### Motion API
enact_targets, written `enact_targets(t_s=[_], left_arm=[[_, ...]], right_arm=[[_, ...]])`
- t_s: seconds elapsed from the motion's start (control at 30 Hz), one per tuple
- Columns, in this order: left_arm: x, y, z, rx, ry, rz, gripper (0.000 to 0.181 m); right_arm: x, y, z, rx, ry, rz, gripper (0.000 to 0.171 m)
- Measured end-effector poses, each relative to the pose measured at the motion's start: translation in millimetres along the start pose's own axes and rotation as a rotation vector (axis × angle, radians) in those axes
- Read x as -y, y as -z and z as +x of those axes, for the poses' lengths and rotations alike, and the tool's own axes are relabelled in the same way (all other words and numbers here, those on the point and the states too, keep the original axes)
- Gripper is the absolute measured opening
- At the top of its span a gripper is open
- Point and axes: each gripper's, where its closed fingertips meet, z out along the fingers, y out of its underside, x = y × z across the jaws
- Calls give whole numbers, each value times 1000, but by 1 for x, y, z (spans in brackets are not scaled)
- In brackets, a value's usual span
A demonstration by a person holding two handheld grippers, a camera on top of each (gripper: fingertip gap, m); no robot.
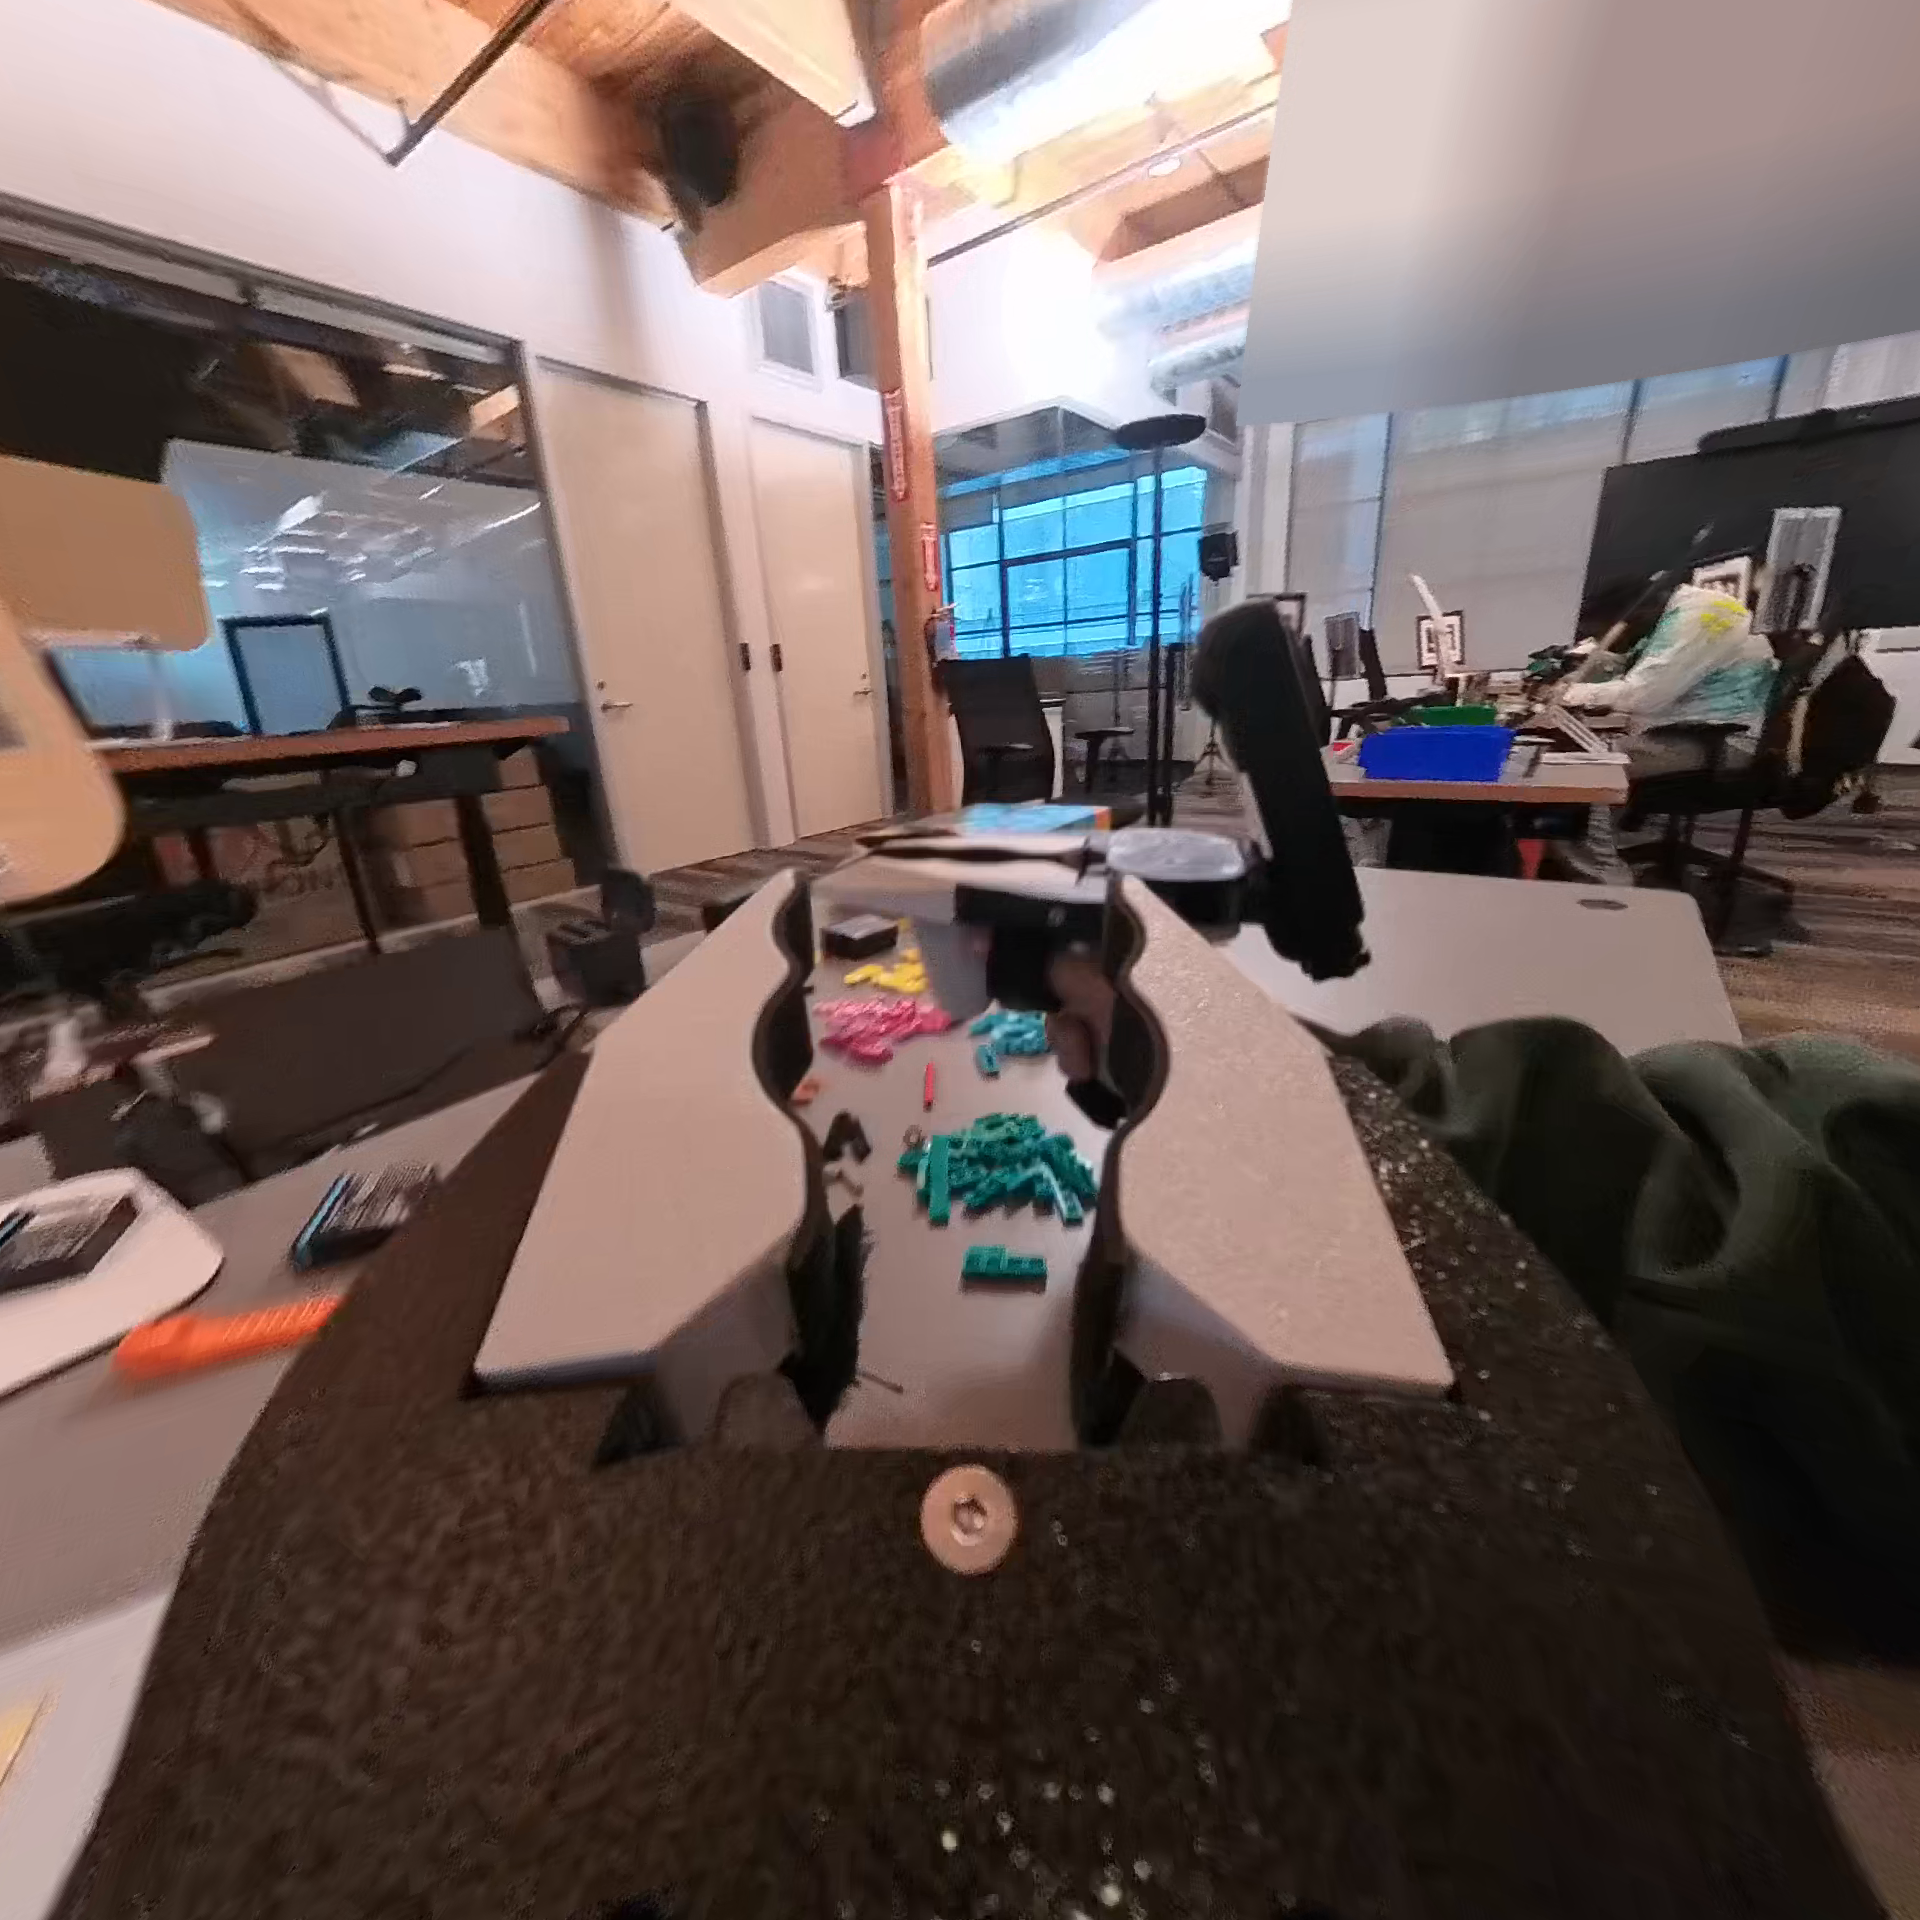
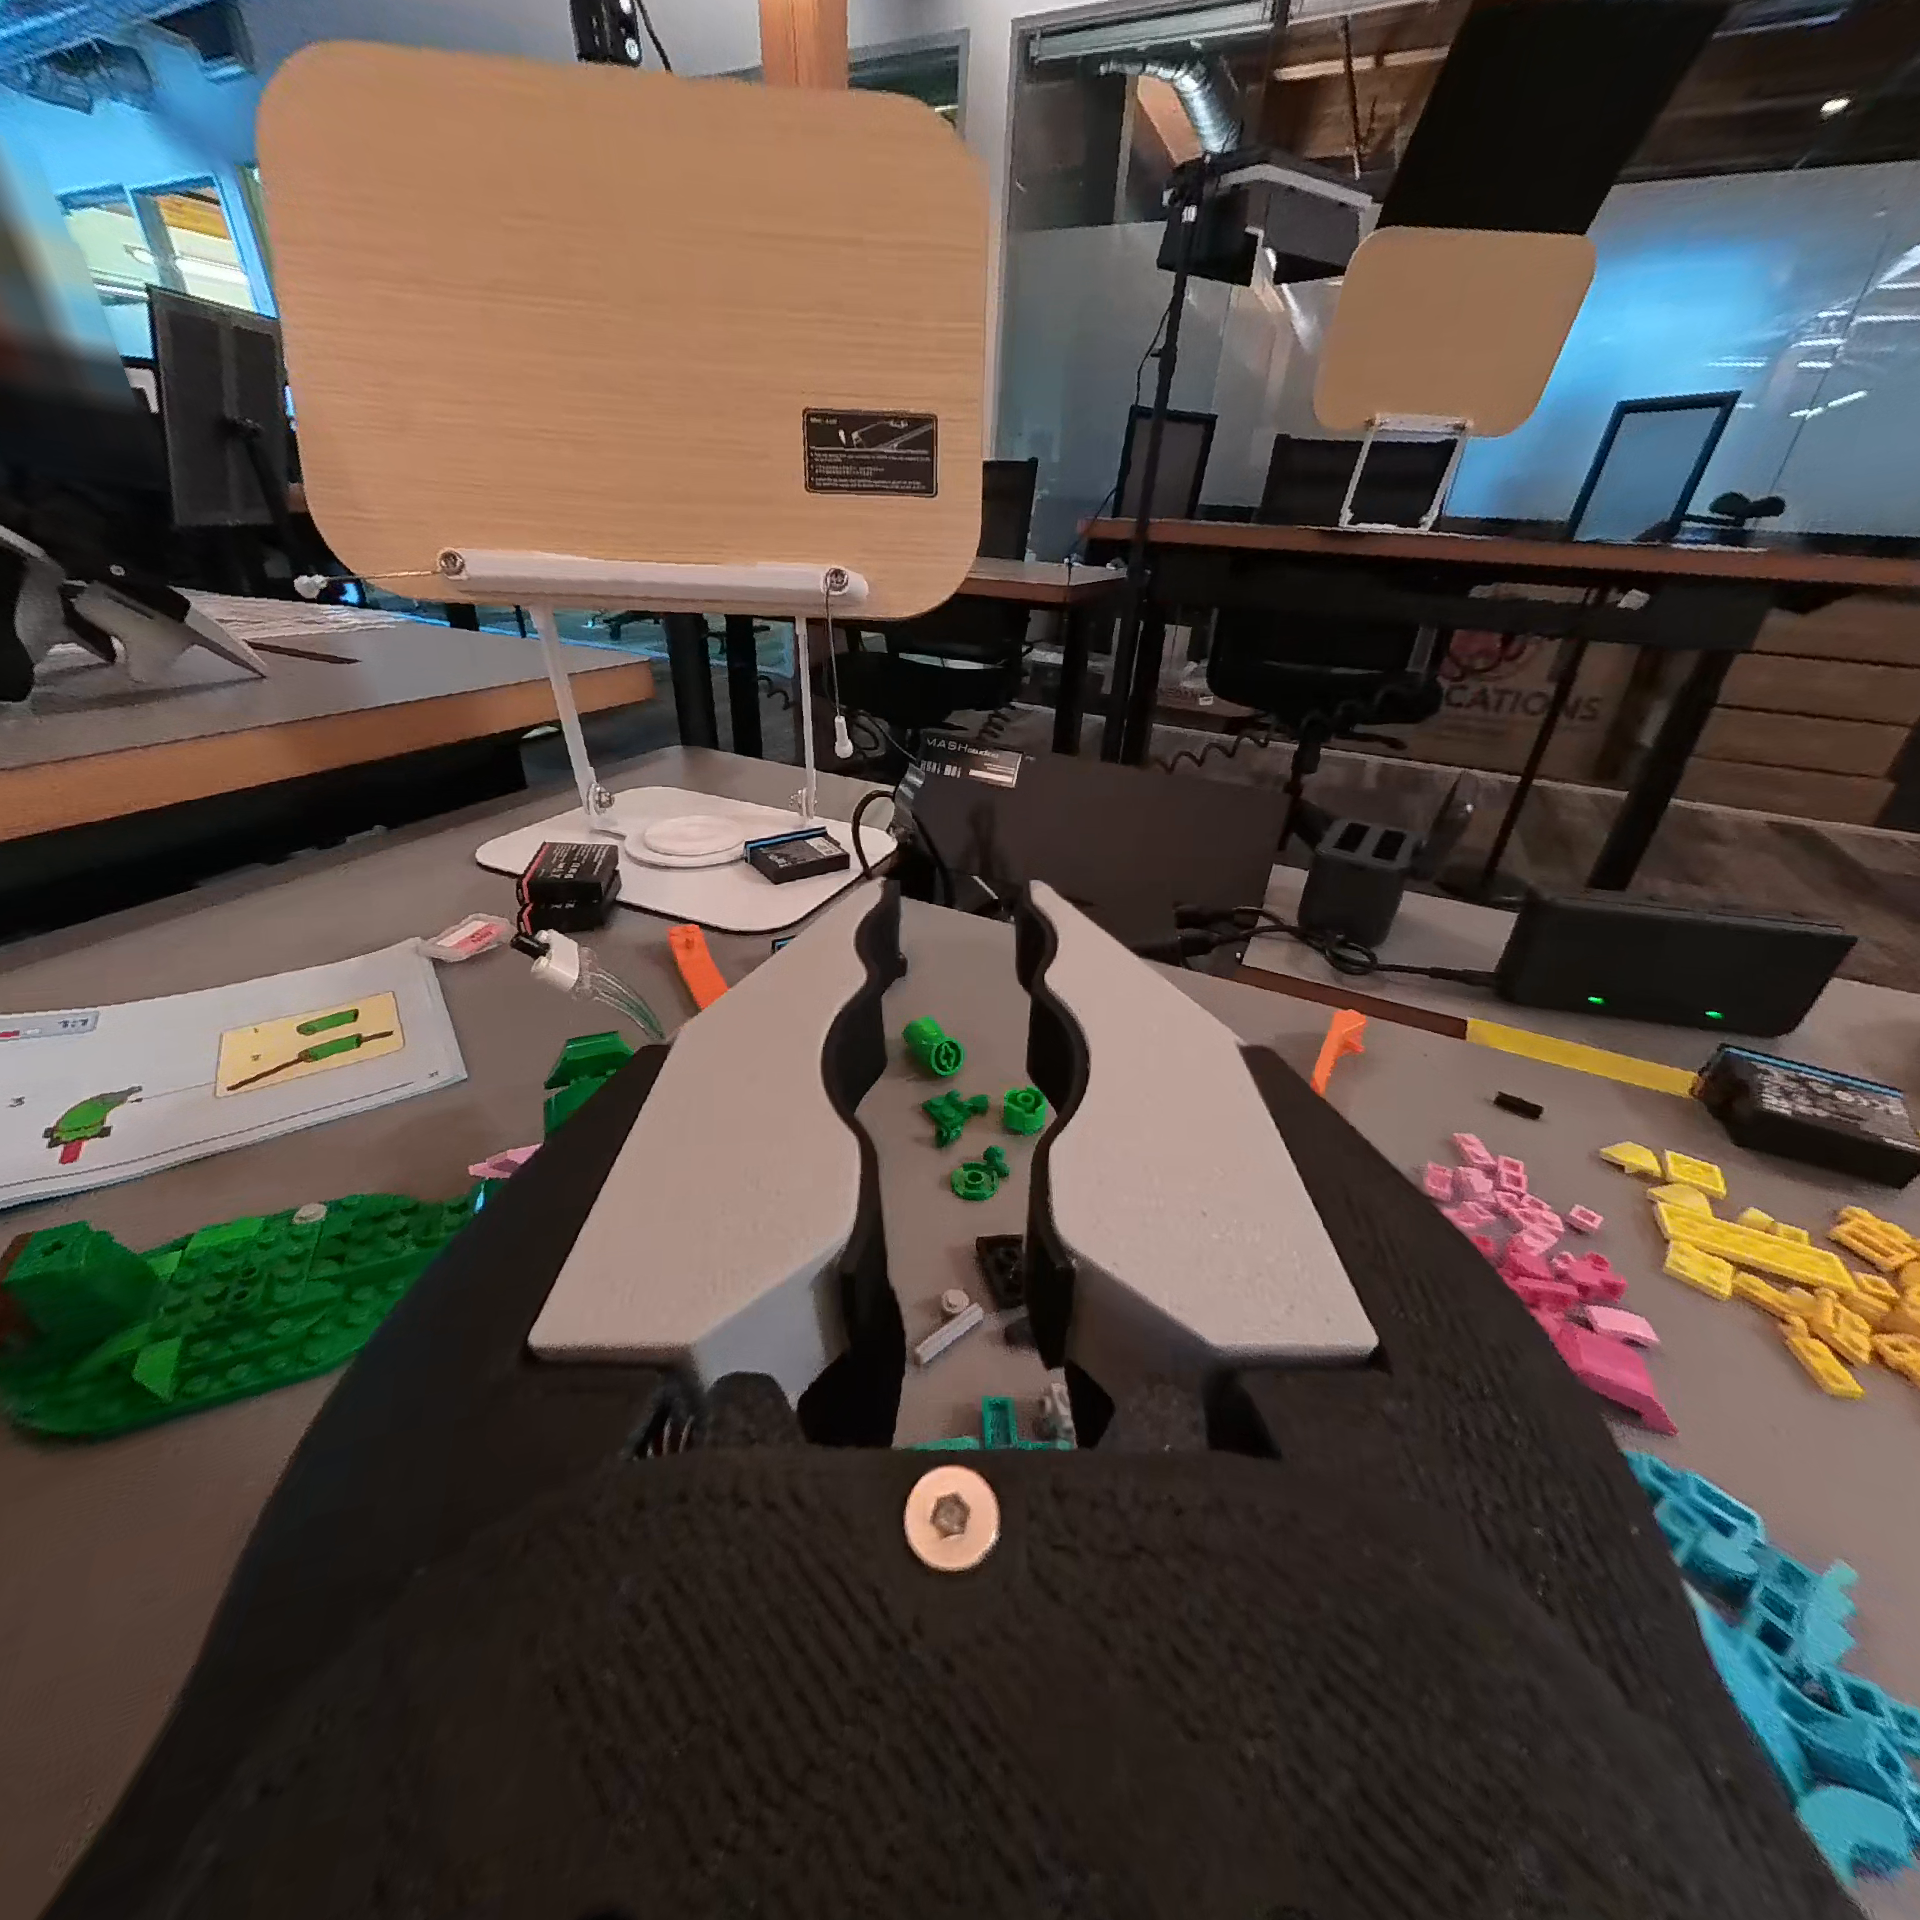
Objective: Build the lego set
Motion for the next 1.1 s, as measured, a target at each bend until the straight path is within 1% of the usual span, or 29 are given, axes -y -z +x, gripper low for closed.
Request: enact_targets(t_s=[0.1,0.17,0.27,0.33,0.43,0.53,0.9,1.1], left_arm=[[-7,-30,10,-55,-33,1,53],[-18,-38,18,-86,-41,-4,53],[-24,-31,21,-103,-85,15,51],[-22,-21,12,-89,-100,33,50],[-13,-12,-11,-29,-40,88,49],[-19,-13,-22,-3,9,66,49],[-20,-13,-25,-3,26,68,46],[-19,-12,-24,0,-10,67,40]], right_arm=[[-3,-1,-1,4,6,-8,20],[-4,-1,-1,6,3,-8,20],[-5,-1,0,5,0,-9,20],[-7,-2,-2,13,-2,-15,20],[-12,-4,-6,19,17,-30,19],[-15,-5,-11,31,31,-40,19],[-16,-7,-24,64,74,-38,18],[-17,-7,-23,60,66,-43,18]])
